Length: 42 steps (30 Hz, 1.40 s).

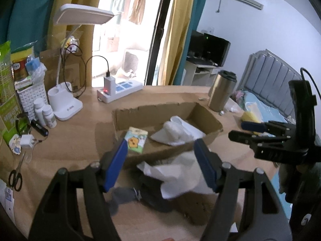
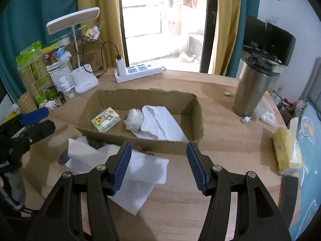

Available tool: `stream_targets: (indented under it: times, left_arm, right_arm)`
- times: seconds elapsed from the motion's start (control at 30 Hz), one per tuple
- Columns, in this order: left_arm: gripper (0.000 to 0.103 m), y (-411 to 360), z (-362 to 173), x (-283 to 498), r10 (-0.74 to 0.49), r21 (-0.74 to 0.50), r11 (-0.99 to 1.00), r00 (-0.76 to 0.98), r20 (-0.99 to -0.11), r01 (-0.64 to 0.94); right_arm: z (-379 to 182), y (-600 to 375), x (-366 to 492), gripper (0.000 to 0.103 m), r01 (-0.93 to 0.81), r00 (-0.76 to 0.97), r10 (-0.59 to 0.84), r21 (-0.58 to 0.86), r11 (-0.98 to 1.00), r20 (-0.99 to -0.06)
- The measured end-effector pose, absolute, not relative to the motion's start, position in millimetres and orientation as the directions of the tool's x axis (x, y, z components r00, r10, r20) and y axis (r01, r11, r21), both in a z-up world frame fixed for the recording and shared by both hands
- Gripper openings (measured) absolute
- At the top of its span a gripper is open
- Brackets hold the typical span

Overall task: Organize soft objects
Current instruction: 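Withdraw both tools from the box back toward the pile, then grasp the grey sock with the left tool while the right tool grasps a white cloth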

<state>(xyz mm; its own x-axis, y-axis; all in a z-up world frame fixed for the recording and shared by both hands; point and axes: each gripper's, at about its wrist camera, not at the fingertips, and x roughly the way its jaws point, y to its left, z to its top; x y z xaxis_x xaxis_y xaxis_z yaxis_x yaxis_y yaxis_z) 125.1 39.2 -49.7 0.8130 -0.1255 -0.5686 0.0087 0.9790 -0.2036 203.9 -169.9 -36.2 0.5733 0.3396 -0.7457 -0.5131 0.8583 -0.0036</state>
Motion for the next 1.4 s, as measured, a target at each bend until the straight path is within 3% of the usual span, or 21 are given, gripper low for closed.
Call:
stream_targets:
  times: [0.13,1.23,1.33,1.4]
  left_arm:
    - [0.084,34,-58,114,-0.159,-0.218,0.975,0.798,-0.581,0.035]
    - [0.085,100,-125,105,-0.113,-0.267,0.959,0.726,-0.678,-0.1]
    - [0.085,96,-128,108,-0.119,-0.264,0.96,0.714,-0.69,-0.095]
    - [0.085,92,-130,111,-0.122,-0.261,0.961,0.706,-0.698,-0.092]
  right_arm:
    - [-44,-174,193,0.068,-0.512,0.556,0.356,0.028,0.858,-0.751]
    - [-120,-93,208,0.069,-0.616,0.333,0.397,0.121,0.778,-0.855]
    - [-124,-95,207,0.065,-0.625,0.314,0.413,0.141,0.768,-0.855]
    - [-124,-98,206,0.046,-0.635,0.297,0.432,0.162,0.756,-0.852]
